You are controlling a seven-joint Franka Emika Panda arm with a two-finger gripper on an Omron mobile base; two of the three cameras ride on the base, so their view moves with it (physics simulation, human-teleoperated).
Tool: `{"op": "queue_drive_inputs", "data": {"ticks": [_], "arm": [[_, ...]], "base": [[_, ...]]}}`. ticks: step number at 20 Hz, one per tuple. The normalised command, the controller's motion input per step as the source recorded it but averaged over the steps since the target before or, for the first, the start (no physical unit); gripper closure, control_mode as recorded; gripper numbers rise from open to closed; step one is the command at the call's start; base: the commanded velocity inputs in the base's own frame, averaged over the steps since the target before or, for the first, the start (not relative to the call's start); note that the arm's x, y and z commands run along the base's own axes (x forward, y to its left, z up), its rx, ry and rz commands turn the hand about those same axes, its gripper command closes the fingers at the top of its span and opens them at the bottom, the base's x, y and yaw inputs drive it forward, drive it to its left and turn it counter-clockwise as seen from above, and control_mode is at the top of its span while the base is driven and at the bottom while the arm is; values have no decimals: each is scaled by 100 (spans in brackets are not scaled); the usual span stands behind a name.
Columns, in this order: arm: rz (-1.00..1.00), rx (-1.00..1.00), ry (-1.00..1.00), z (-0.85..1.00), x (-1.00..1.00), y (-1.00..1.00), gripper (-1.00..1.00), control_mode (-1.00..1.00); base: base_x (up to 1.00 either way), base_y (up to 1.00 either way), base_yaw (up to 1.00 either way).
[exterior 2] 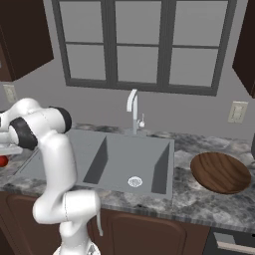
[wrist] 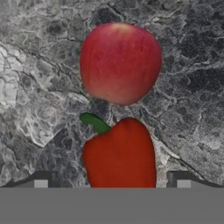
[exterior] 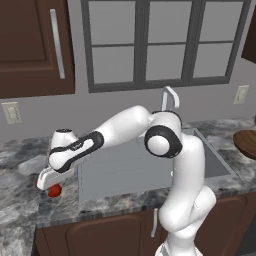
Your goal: Remove the bell pepper and apple from the sink. Then move the bowl and cup from the counter to the sink for washing.
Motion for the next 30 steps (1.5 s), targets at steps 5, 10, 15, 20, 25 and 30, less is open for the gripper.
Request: {"op": "queue_drive_inputs", "data": {"ticks": [5, 10, 15, 20, 25, 30], "arm": [[0, 6, -1, 24, -6, -19, -100, -100], [0, 6, -1, 27, -5, -21, -100, -100], [0, 1, -2, 26, -11, -22, -100, -100], [0, 0, -3, 24, -14, -23, -100, -100], [0, 0, 0, 20, -12, -25, -100, -100], [0, 0, 0, 18, -8, -29, -100, -100]], "base": [[0, 0, 0], [0, 0, 0], [0, 0, 0], [0, 0, 0], [0, 0, 0], [0, 0, 0]]}}
